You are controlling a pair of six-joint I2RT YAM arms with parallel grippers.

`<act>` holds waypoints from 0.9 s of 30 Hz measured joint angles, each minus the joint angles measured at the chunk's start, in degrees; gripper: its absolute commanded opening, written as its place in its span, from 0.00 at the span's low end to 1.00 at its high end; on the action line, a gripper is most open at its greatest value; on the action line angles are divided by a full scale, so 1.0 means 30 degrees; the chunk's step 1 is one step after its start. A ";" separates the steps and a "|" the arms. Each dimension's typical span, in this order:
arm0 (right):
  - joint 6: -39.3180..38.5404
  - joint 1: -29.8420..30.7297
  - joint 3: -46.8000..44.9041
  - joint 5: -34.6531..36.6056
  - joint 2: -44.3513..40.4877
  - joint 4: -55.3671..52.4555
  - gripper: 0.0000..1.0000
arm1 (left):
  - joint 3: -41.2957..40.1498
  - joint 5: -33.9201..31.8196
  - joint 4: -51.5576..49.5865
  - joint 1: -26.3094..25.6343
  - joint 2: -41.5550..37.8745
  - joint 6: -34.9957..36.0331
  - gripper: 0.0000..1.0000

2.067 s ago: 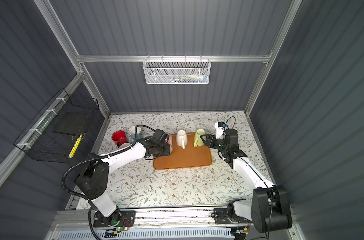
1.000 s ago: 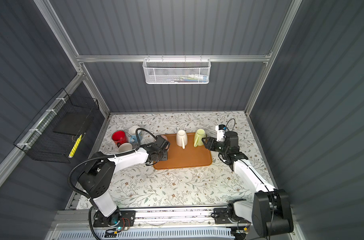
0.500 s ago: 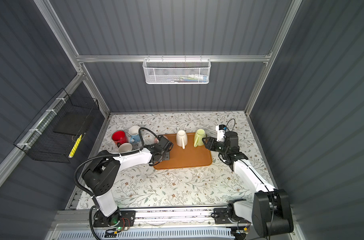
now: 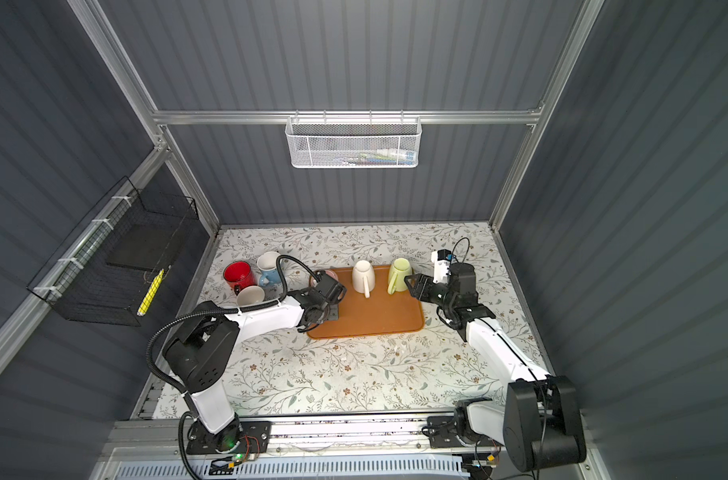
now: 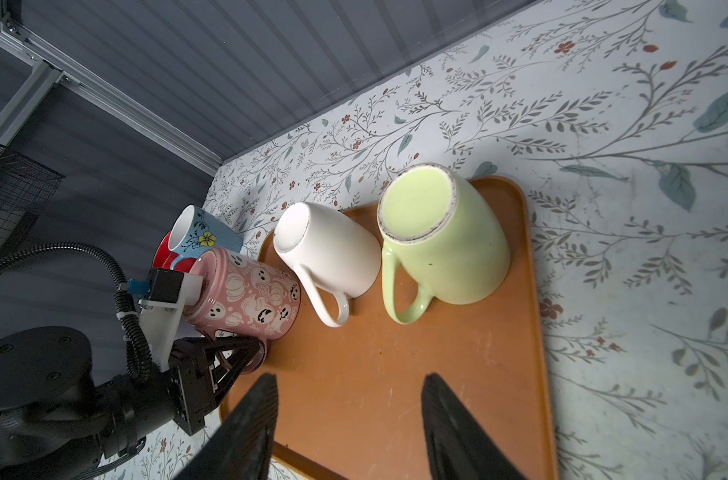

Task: Turn the mug right side up
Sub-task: Pick up the mug from the tray.

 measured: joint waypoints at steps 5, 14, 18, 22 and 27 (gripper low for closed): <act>0.0029 0.0000 0.0007 -0.0532 0.0284 0.0073 0.58 | -0.0532 0.1013 -0.0124 0.0015 -0.0838 0.1311 0.00; 0.0699 0.0000 0.0007 -0.2871 0.1413 0.1464 0.58 | -0.2310 0.6929 0.0393 0.2353 -0.4095 0.3526 0.00; 0.1100 0.0000 0.0007 -0.4226 0.1756 0.2455 0.58 | -0.2353 0.8786 0.0627 0.3563 -0.4896 0.3912 0.00; 0.1690 0.0000 -0.0007 -0.5187 0.2361 0.3519 0.58 | -0.2244 1.0149 0.1188 0.3767 -0.5107 0.4146 0.00; 0.2630 0.0015 -0.0656 -0.6441 0.2958 0.5479 0.58 | -0.2244 1.1781 0.1982 0.3774 -0.5107 0.4146 0.00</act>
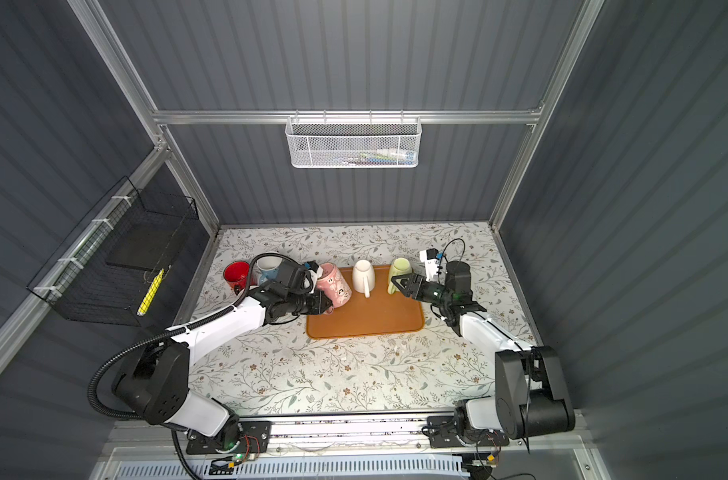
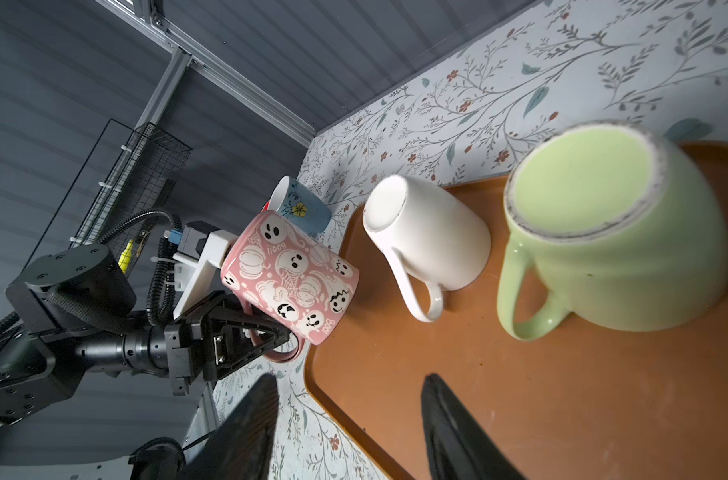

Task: Turn the mug right side up
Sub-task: Pick up the mug from the tray, then place the mug at the top-right of the table.

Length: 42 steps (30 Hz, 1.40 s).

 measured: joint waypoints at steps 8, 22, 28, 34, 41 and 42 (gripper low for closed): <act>0.1945 0.0372 -0.1239 -0.1625 0.1202 0.4532 0.62 | 0.0546 0.2965 0.1639 0.0379 0.0000 -0.0991 0.00; 0.8269 0.2827 -0.1333 -0.2412 0.5676 1.6553 0.62 | 0.1574 0.6674 0.3315 0.0481 -0.1078 -0.3111 0.00; 0.8706 0.2994 -0.1260 -0.2419 0.4860 1.7631 0.60 | 0.1574 0.7351 0.3650 0.0481 -0.1071 -0.3534 0.00; 0.9275 0.3315 -0.0517 -0.2412 0.4889 1.8316 0.58 | 0.1574 0.7883 0.3840 0.0452 -0.1064 -0.3745 0.00; 0.9653 0.3891 0.0495 -0.2288 0.5399 1.8462 0.50 | 0.1574 0.8145 0.4626 0.0372 -0.1064 -0.3949 0.00; 0.9697 0.3971 0.0525 -0.2244 0.5413 1.8513 0.49 | 0.1566 0.8204 0.4765 0.0364 -0.1049 -0.4029 0.00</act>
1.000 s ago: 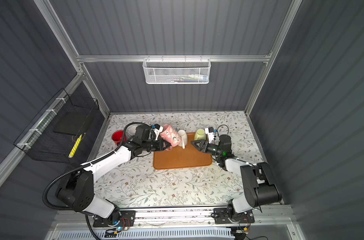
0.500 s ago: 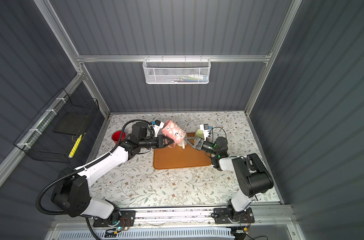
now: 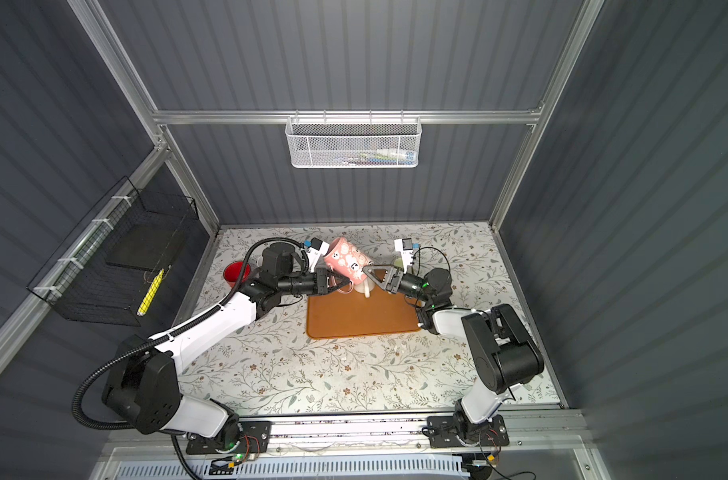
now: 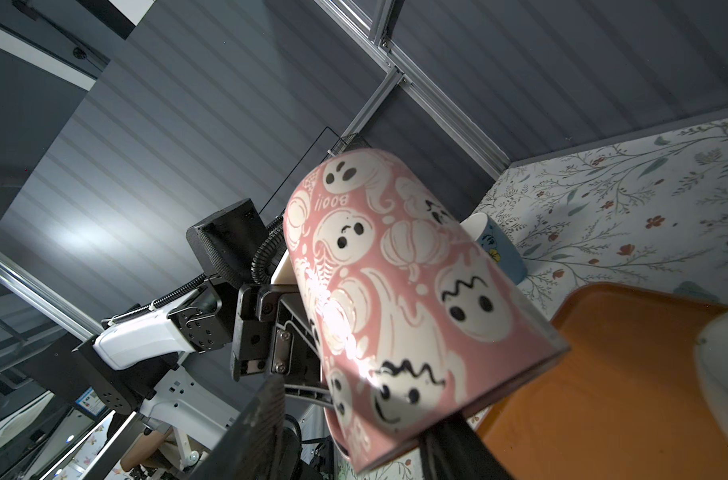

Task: Turn the mug right side up
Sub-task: Place the mug at the top-right of the table.

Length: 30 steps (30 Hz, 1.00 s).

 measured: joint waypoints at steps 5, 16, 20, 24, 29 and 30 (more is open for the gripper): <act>0.0401 0.0117 0.0168 0.0270 0.0262 0.0583 0.41 | -0.0058 0.0291 0.0780 -0.0109 0.0131 -0.0561 0.00; 0.1508 0.0670 0.1268 0.0539 0.0510 0.1100 0.13 | -0.0255 0.0474 0.2739 -0.0197 0.0335 -0.1129 0.00; 0.1588 0.0736 0.1348 0.0488 0.0510 0.1362 0.00 | -0.0408 0.0765 0.3242 -0.0109 0.0335 -0.1413 0.00; 0.1581 0.0750 0.1428 0.0481 0.0510 0.1355 0.00 | -0.0503 0.0845 0.3563 -0.0080 0.0335 -0.1625 0.00; 0.1581 0.0758 0.1428 0.0474 0.0510 0.1443 0.00 | -0.0554 0.0896 0.3643 -0.0080 0.0335 -0.1647 0.14; 0.1574 0.0758 0.1428 0.0474 0.0510 0.1443 0.00 | -0.0576 0.0889 0.3672 -0.0080 0.0335 -0.1647 0.17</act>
